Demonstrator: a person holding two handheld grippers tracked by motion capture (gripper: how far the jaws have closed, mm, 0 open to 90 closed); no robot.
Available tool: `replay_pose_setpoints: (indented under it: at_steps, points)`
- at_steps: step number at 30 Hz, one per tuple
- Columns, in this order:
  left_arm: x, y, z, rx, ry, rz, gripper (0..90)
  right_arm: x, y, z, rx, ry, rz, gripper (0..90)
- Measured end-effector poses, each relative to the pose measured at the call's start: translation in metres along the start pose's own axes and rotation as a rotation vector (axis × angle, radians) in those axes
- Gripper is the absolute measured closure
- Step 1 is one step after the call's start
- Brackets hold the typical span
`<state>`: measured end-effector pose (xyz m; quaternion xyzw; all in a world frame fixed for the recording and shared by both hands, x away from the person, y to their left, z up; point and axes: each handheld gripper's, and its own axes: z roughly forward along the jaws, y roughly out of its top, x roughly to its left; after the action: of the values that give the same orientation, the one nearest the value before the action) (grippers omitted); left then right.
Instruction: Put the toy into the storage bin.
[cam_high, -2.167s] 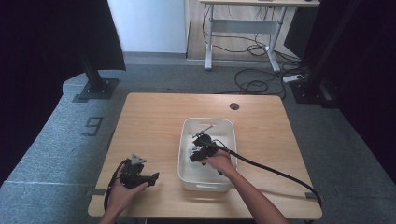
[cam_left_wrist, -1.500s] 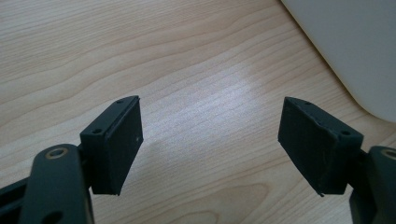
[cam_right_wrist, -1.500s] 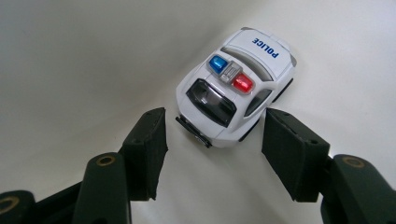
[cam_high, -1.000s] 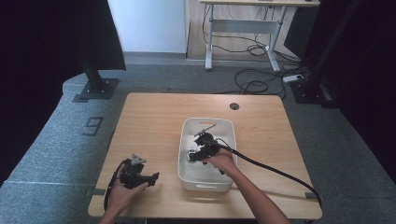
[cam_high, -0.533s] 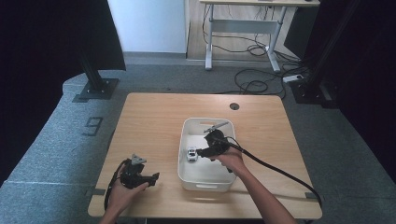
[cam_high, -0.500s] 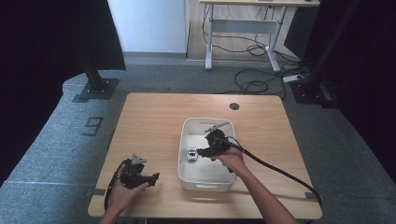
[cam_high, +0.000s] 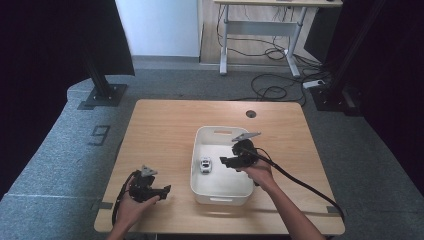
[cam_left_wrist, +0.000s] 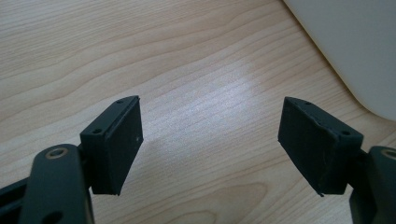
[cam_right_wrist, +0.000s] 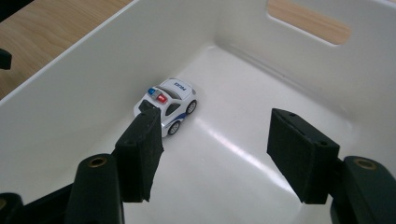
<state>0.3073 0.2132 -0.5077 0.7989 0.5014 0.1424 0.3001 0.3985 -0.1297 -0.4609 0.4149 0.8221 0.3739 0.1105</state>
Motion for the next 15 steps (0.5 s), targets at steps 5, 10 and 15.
replay_pose_setpoints:
  at_steps: [5,10,15]
  points:
    - [0.000,0.000,0.000,0.002,0.000,0.001,22.7,-0.007,-0.005,-0.010,-0.040,-0.009,0.015,35.3]
    - [0.000,0.000,0.000,0.003,0.002,0.003,22.7,-0.013,-0.012,-0.022,-0.080,-0.027,0.025,35.4]
    - [-0.001,0.000,0.000,0.002,0.002,0.003,22.8,-0.019,-0.019,-0.033,-0.112,-0.037,0.041,35.6]
